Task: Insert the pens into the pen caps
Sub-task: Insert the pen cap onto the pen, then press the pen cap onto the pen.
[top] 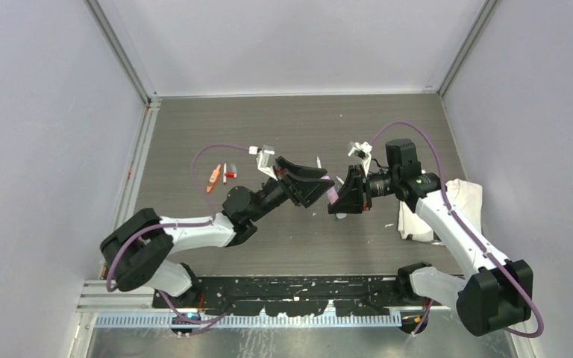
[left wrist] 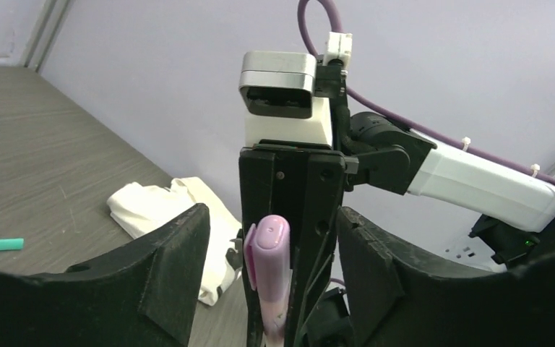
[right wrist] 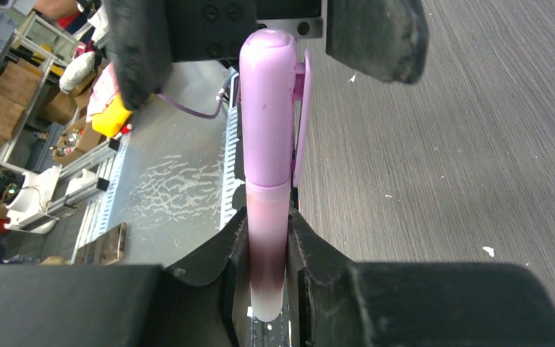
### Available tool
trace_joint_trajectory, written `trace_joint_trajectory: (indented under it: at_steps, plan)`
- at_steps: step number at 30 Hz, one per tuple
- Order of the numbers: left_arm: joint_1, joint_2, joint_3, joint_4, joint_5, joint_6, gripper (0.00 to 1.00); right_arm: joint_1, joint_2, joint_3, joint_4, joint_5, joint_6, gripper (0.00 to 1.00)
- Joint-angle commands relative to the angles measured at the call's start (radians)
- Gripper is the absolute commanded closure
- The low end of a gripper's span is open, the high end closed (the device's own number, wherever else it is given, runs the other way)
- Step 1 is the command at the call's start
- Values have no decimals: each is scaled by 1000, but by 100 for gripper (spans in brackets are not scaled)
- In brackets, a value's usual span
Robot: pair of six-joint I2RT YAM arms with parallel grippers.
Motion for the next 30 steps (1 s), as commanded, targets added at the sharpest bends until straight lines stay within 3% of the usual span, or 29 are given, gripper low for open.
trace_joint_trajectory:
  at_steps: [1, 6, 9, 15, 23, 30]
  plan:
    - [12, 61, 46, 154, 25, -78, 37, -3, -20, 39, -3, -29, -15, 99]
    - [16, 97, 68, 167, 57, -102, 47, -3, -19, 39, -3, -17, -11, 99]
    - [16, 108, 72, 167, 72, -103, 59, -3, -17, 41, -2, -4, -5, 99]
    - [16, 133, 73, 173, 128, -108, 98, -3, -11, 43, 10, 22, 19, 99]
    - [1, 226, 56, 177, 329, -170, 99, -89, -13, 47, 90, 7, 123, 99]
    - [-129, 342, 65, 169, 410, -259, 99, -122, -31, 62, 53, 86, 65, 99]
